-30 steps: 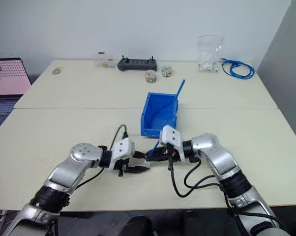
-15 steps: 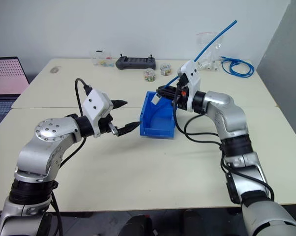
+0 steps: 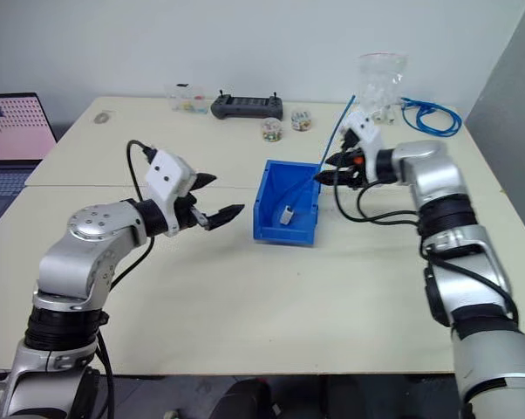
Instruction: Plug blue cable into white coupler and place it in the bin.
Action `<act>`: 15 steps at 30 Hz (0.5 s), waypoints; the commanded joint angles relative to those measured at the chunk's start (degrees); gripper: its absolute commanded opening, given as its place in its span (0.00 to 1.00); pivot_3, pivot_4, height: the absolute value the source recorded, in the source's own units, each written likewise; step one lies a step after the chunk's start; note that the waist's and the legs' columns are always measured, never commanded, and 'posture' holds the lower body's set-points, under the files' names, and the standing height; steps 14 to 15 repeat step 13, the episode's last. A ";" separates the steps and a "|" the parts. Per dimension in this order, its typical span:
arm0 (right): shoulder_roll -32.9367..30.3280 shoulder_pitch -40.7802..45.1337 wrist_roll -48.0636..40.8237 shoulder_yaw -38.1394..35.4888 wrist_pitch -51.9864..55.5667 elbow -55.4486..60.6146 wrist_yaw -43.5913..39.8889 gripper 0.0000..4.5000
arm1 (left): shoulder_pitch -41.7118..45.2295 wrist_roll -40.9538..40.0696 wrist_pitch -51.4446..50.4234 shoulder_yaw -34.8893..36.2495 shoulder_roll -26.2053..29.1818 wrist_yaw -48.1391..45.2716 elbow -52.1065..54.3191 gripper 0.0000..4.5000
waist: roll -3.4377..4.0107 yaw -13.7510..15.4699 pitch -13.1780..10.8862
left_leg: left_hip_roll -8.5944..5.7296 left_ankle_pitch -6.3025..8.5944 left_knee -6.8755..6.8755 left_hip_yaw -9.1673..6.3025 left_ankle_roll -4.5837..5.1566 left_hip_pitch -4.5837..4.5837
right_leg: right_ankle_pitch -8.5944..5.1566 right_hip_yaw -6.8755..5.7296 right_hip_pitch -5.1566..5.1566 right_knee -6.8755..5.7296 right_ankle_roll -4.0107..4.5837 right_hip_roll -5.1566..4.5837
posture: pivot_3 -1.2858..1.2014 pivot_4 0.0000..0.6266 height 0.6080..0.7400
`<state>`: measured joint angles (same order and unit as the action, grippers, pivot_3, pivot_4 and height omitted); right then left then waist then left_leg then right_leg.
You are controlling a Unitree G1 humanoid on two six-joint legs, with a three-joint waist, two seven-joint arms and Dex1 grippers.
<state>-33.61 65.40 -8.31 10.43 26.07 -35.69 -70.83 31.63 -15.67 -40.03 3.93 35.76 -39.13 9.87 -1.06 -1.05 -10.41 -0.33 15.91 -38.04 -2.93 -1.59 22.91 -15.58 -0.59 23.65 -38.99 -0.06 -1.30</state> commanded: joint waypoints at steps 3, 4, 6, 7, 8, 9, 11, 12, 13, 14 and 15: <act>-5.84 -12.68 -5.71 -4.87 6.02 21.63 -2.23 0.98 | -0.67 -0.37 -0.20 5.13 2.44 2.21 -1.84 1.00 | -0.01 -0.28 0.00 | 0.01 0.00 -0.01 -0.04 0.00 -0.06 | 0.01 -0.01 -0.05 -0.07 0.01 0.02 | 0.52 0.24 1.00; -5.77 -15.52 -6.89 -6.72 6.95 24.84 -0.32 0.99 | -1.45 -0.78 -0.13 6.05 2.41 2.40 -1.92 1.00 | -0.01 -0.45 0.00 | 0.02 0.00 -0.01 -0.04 0.00 -0.07 | 0.01 0.00 -0.06 -0.07 0.01 0.02 | 0.52 0.24 1.00; -4.74 -22.30 -9.39 -10.73 9.04 32.17 4.05 0.99 | -3.20 -2.44 -0.14 8.96 1.76 2.82 -2.09 1.00 | -0.01 -0.62 0.00 | 0.03 0.00 -0.04 0.00 -0.01 -0.09 | 0.01 0.04 -0.07 -0.07 0.01 0.01 | 0.52 0.24 1.00; -3.90 -25.68 -10.50 -12.47 10.52 35.79 6.50 0.99 | -4.32 -2.83 -0.34 9.94 1.76 3.09 -2.18 1.00 | -0.01 -0.62 0.00 | 0.03 -0.01 -0.03 -0.01 -0.01 -0.09 | 0.01 0.04 -0.08 -0.06 0.00 0.01 | 0.52 0.24 1.00; -3.13 -28.50 -11.54 -13.92 12.01 39.03 8.82 0.99 | -5.37 -3.08 -0.20 10.55 1.80 3.24 -2.17 1.00 | -0.01 -0.61 0.00 | 0.04 -0.01 -0.03 -0.02 -0.02 -0.08 | 0.01 0.03 -0.08 -0.06 0.00 0.01 | 0.52 0.24 1.00; -2.27 -31.04 -12.56 -15.16 13.58 42.07 11.04 0.99 | -6.56 -3.29 -0.17 10.78 1.94 3.14 -1.73 1.00 | -0.01 -0.59 0.00 | 0.04 -0.01 -0.03 -0.03 -0.02 -0.08 | 0.01 0.03 -0.09 -0.07 0.00 0.01 | 0.52 0.24 1.00; -1.01 -34.82 -14.07 -16.56 16.16 46.91 14.53 0.99 | -8.42 -4.06 -0.25 11.16 1.90 2.73 -0.47 1.00 | -0.01 -0.50 0.00 | 0.03 -0.01 -0.04 -0.04 -0.02 -0.09 | 0.01 0.03 -0.10 -0.08 0.00 0.01 | 0.52 0.24 1.00; -0.49 -36.15 -14.64 -16.97 17.16 48.59 16.04 0.99 | -9.01 -5.12 -0.70 11.28 1.82 1.78 -0.13 1.00 | -0.01 -0.42 0.00 | 0.02 -0.01 -0.07 -0.04 -0.02 -0.09 | 0.01 0.03 -0.12 -0.09 0.00 0.00 | 0.52 0.24 1.00; -0.24 -36.94 -15.11 -17.17 17.87 49.70 17.17 0.99 | -9.32 -5.91 -1.00 11.34 1.78 1.15 0.02 1.00 | -0.01 -0.42 0.00 | 0.01 -0.01 -0.08 -0.05 -0.02 -0.10 | 0.02 0.03 -0.13 -0.09 -0.02 0.00 | 0.52 0.24 1.00; -0.24 -36.94 -15.11 -17.17 17.87 49.70 17.17 0.99 | -9.32 -5.91 -1.00 11.34 1.78 1.15 0.02 1.00 | -0.01 -0.42 0.00 | 0.01 -0.01 -0.08 -0.05 -0.02 -0.10 | 0.02 0.03 -0.13 -0.09 -0.02 0.00 | 0.52 0.24 1.00; -0.24 -36.94 -15.11 -17.17 17.87 49.70 17.17 0.99 | -9.32 -5.91 -1.00 11.34 1.78 1.15 0.02 1.00 | -0.01 -0.42 0.00 | 0.01 -0.01 -0.08 -0.05 -0.02 -0.10 | 0.02 0.03 -0.13 -0.09 -0.02 0.00 | 0.52 0.24 1.00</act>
